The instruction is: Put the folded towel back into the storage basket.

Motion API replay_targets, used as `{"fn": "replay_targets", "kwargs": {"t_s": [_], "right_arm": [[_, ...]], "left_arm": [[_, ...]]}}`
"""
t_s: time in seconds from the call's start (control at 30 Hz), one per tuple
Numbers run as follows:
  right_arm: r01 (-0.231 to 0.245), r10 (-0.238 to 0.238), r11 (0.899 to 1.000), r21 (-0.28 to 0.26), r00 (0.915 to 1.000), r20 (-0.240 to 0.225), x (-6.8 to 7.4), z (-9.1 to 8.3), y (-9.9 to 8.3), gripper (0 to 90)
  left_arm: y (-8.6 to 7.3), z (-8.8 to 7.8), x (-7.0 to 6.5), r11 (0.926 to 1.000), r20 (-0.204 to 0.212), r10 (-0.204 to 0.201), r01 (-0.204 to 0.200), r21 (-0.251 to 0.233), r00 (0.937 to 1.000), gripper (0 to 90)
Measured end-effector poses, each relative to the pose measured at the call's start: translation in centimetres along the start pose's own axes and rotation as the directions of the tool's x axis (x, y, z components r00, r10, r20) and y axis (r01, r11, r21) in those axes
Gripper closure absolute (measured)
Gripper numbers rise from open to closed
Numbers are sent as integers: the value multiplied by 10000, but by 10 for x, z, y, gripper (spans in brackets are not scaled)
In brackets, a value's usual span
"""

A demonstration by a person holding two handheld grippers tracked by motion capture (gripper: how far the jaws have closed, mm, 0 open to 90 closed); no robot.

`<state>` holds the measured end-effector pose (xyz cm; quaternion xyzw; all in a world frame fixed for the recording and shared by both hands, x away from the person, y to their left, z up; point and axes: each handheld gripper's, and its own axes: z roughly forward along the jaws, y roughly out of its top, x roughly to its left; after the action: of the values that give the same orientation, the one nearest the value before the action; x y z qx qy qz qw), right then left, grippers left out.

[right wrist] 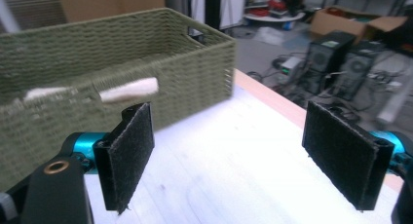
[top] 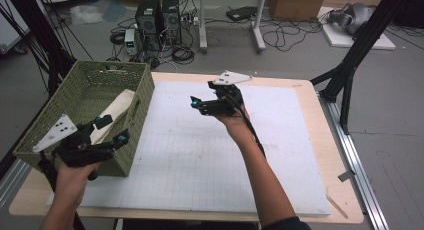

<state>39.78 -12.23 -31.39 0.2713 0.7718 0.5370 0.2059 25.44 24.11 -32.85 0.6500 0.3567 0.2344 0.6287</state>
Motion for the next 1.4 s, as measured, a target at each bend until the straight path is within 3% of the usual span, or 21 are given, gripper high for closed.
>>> {"fn": "replay_targets", "kwargs": {"t_s": [0.13, 0.3, 0.67, 0.9, 1.13, 1.4], "right_arm": [[8, -6, 10000, -57, 9991, 425, -7, -29, -15, 169], [-19, 19, 10000, 5, 9953, 964, -15, -63, -33, 165], [-406, 362, 9990, 165, 9765, 2124, -28, -118, -78, 164], [-557, 444, 9979, 331, 9599, 2769, -25, -139, -103, 164], [-758, 558, 9961, 458, 9387, 3403, -19, -149, -131, 164], [-1226, 918, 9908, 573, 9201, 3808, -19, -164, -162, 164]], "left_arm": [[-1, 14, -8, 9999, 573, -42, 34, 126, 9983, 182], [-5, 31, -16, 9994, 990, 129, -161, 312, 9950, 181], [-18, 58, -32, 9970, 1742, 636, -701, 316, 9827, 181], [-29, 68, -39, 9949, 2040, 708, -838, 560, 9764, 181], [-45, 76, -41, 9933, 2166, 549, -753, 874, 9747, 181], [-64, 87, -46, 9866, 2290, 723, -1032, 1261, 9707, 183]]}}
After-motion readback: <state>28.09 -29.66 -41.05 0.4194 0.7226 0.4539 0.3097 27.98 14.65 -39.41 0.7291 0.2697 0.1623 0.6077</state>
